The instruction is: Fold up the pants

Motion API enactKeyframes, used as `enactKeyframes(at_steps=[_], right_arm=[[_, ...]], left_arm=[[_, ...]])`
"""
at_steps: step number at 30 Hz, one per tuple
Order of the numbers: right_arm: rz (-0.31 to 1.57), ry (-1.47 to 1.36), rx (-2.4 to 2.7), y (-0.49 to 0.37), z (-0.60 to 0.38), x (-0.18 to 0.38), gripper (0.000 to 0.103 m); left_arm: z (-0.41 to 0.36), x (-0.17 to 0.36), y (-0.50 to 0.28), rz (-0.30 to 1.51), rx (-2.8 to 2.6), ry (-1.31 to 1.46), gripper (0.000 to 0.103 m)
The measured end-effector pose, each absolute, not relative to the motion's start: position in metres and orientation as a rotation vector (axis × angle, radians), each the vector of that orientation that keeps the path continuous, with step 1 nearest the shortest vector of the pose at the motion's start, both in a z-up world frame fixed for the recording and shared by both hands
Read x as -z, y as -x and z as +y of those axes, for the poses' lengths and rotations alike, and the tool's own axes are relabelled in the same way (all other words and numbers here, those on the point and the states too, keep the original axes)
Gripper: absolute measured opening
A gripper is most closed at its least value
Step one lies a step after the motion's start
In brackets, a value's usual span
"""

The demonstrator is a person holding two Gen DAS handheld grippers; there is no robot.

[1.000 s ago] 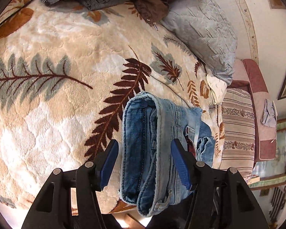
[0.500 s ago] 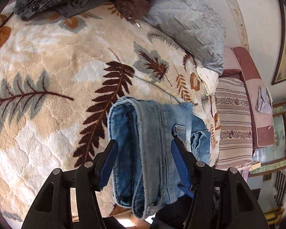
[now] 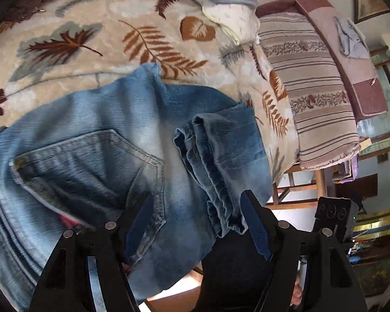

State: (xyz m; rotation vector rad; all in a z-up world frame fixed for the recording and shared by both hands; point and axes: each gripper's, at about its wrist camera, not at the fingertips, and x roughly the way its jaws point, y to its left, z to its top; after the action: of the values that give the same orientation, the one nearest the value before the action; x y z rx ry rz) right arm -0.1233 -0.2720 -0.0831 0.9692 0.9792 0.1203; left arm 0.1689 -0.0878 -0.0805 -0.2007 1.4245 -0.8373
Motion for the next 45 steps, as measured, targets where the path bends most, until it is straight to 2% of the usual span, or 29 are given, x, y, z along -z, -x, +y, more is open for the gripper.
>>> enactKeyframes(at_steps=[9,10,11,12,13,16,18,22,24,27,28,29,30,31,32,34,36,37,38,39,40,42,45], right_arm=[[0.932,-1.239,-0.146,0.117,-0.303,0.128,0.070],[0.947,-1.237,-0.131,0.111,-0.303,0.130,0.069],[0.947,-1.249,-0.129,0.107,-0.304,0.132,0.067],[0.927,-1.259,-0.155,0.101,-0.306,0.132,0.050],[0.902,-1.232,-0.176,0.095,-0.308,0.127,0.006],[0.765,-1.091,-0.179,0.092,-0.320,0.090,0.004],[0.732,-1.023,-0.159,0.091,-0.325,0.080,0.004],[0.916,-1.074,-0.165,0.085,-0.319,0.124,0.004],[0.974,-1.058,-0.189,0.088,-0.309,0.139,0.005],[0.949,-1.071,-0.224,0.095,-0.308,0.138,0.009],[0.935,-1.079,-0.232,0.098,-0.310,0.135,0.011],[0.926,-1.094,-0.240,0.101,-0.313,0.132,0.014],[0.913,-1.110,-0.240,0.105,-0.316,0.130,0.026],[0.899,-1.116,-0.229,0.111,-0.318,0.127,0.043],[0.890,-1.114,-0.213,0.114,-0.320,0.125,0.049],[0.880,-1.110,-0.199,0.116,-0.323,0.123,0.053],[0.881,-1.100,-0.174,0.117,-0.324,0.124,0.053],[0.888,-1.097,-0.159,0.114,-0.324,0.126,0.052],[0.892,-1.099,-0.150,0.110,-0.324,0.129,0.051],[0.886,-1.104,-0.161,0.108,-0.323,0.131,0.032],[0.882,-1.096,-0.181,0.107,-0.321,0.129,0.006],[0.864,-1.036,-0.207,0.104,-0.313,0.117,0.004],[0.961,-0.975,-0.240,0.098,-0.298,0.128,0.004]], left_arm=[[-0.158,0.116,-0.188,1.541,0.763,0.210,0.066],[-0.165,0.113,-0.191,1.529,0.770,0.220,0.050],[-0.172,0.108,-0.194,1.523,0.792,0.223,0.020],[-0.178,0.102,-0.196,1.513,0.809,0.232,0.014],[-0.182,0.096,-0.198,1.495,0.823,0.252,0.013],[-0.193,0.078,-0.199,1.411,0.813,0.218,0.013],[-0.196,0.086,-0.197,1.414,0.754,0.124,0.013],[-0.194,0.136,-0.188,1.539,0.671,0.065,0.013],[-0.189,0.131,-0.182,1.514,0.694,0.083,0.013],[-0.184,0.117,-0.177,1.487,0.733,0.080,0.013],[-0.184,0.110,-0.176,1.469,0.748,0.080,0.015],[-0.182,0.102,-0.176,1.456,0.772,0.091,0.022],[-0.184,0.096,-0.176,1.443,0.798,0.110,0.028],[-0.186,0.090,-0.176,1.423,0.814,0.124,0.040],[-0.185,0.086,-0.179,1.406,0.810,0.118,0.053],[-0.195,0.086,-0.180,1.380,0.791,0.080,0.062],[-0.211,0.098,-0.182,1.419,0.766,0.034,0.060],[-0.215,0.104,-0.183,1.451,0.753,0.029,0.049],[-0.221,0.108,-0.184,1.472,0.758,0.030,0.021],[-0.226,0.108,-0.182,1.470,0.761,0.012,0.019],[-0.231,0.108,-0.182,1.449,0.736,-0.018,0.022],[-0.237,0.113,-0.181,1.425,0.689,-0.086,0.022],[-0.240,0.129,-0.186,1.466,0.641,-0.107,0.024]])
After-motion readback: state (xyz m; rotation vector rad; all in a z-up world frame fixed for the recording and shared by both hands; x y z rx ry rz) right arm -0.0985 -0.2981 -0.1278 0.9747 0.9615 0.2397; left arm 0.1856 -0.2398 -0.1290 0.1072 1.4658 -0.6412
